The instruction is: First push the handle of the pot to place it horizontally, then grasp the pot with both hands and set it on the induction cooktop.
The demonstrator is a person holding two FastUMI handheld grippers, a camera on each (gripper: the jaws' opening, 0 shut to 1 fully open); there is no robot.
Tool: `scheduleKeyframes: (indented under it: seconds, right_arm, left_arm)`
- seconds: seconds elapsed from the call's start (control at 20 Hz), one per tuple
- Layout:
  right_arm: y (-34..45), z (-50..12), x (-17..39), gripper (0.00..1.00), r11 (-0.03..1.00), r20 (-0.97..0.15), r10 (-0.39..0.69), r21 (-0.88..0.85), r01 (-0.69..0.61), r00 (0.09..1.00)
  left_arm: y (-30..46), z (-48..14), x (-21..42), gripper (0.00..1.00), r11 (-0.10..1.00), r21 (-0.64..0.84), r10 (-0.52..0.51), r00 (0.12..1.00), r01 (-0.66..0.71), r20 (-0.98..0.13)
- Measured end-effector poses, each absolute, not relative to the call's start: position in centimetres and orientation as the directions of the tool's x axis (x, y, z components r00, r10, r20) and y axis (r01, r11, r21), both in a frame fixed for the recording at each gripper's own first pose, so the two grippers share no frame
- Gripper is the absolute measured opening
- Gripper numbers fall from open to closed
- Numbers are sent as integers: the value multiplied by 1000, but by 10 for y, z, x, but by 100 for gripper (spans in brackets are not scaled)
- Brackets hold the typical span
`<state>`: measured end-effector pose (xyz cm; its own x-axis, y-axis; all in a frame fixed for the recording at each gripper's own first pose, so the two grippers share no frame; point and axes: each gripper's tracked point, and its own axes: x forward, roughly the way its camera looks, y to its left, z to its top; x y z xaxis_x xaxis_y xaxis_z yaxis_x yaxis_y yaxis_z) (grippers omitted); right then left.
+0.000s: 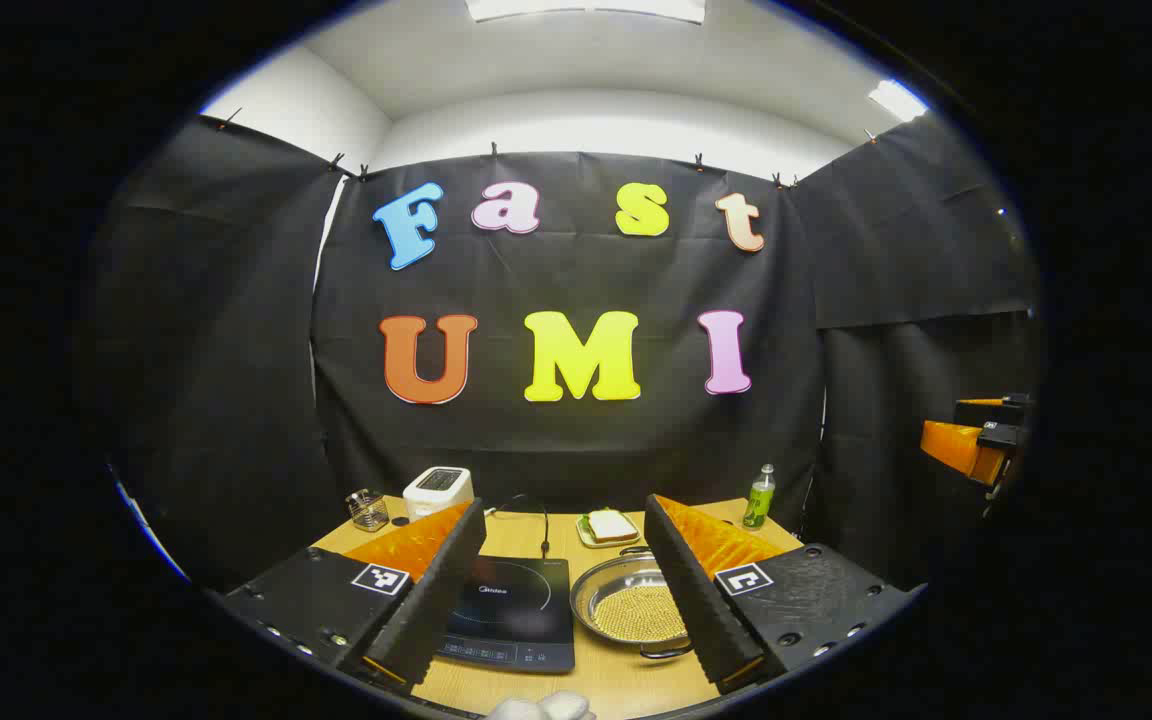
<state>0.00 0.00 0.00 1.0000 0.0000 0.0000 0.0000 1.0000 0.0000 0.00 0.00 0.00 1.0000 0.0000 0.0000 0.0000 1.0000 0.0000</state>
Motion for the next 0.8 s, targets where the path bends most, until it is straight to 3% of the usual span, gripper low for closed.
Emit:
scheduleKeyframes:
  seconds: [0.1,0.15,0.2,0.8]
  right_arm:
    - [1,-1,1,97,1000,-6,3,-8,-3,1000]
    - [1,0,3,97,1000,-4,-1,-11,1,1000]
    - [2,0,5,97,1000,-6,0,-12,0,1000]
    - [31,-5,22,97,998,-40,57,-3,-57,998]
  left_arm:
    - [0,2,-1,95,1000,-15,-2,1000,2,3]
    - [0,2,0,84,1000,-20,-5,1000,5,1]
    - [1,1,1,95,1000,-22,-2,1000,2,-1]
    - [19,-6,4,95,999,-20,30,999,-30,-10]
